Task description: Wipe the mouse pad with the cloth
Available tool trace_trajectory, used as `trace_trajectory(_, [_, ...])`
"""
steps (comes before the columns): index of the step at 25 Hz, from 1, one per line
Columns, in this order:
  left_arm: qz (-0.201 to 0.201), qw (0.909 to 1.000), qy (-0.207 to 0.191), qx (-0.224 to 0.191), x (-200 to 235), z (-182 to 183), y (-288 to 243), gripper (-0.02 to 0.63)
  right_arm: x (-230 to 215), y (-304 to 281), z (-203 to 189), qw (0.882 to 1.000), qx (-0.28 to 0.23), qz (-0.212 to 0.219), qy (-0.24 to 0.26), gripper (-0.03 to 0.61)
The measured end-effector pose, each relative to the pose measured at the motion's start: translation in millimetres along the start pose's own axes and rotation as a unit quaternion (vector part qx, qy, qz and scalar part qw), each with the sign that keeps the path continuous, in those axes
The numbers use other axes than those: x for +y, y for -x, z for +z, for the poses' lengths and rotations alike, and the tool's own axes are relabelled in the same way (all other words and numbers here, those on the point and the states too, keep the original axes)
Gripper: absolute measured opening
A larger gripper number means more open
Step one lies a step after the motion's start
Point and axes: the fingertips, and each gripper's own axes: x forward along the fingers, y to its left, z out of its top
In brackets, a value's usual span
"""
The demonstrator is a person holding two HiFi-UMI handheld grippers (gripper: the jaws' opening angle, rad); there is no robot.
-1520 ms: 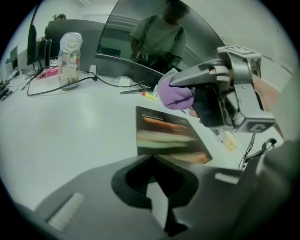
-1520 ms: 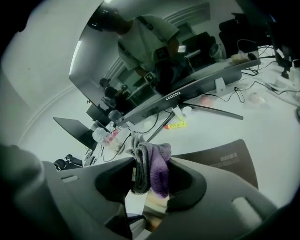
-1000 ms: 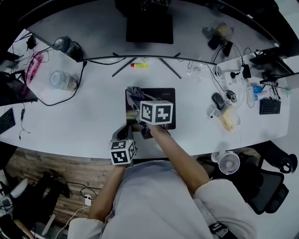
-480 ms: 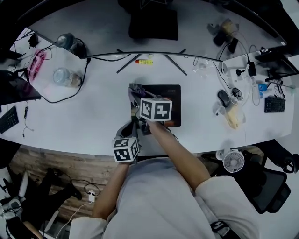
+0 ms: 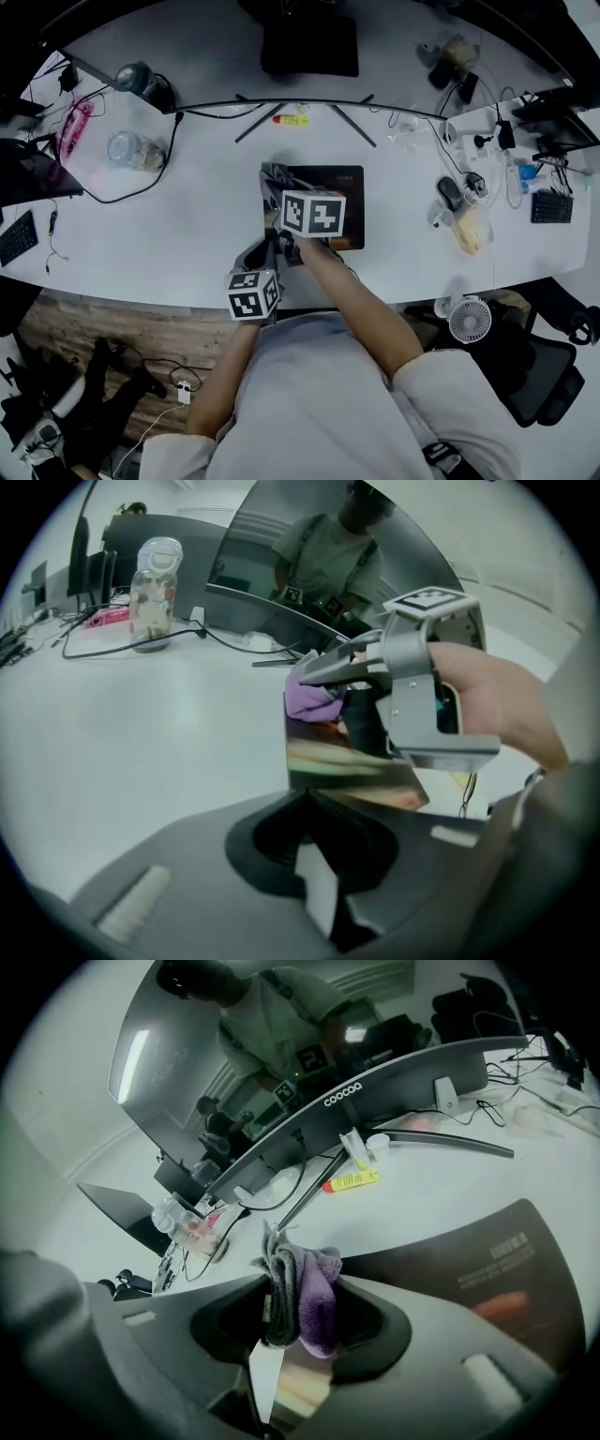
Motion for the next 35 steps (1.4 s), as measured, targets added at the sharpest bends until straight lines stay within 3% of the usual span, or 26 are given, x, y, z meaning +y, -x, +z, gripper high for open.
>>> trace_trajectory(35, [-0.001,1.0000,0.001,0.000,0.0,-1.1,1.4,0.000,-35.7,23.0,2.3,1.000,0.001,0.000,-0.024,0.178])
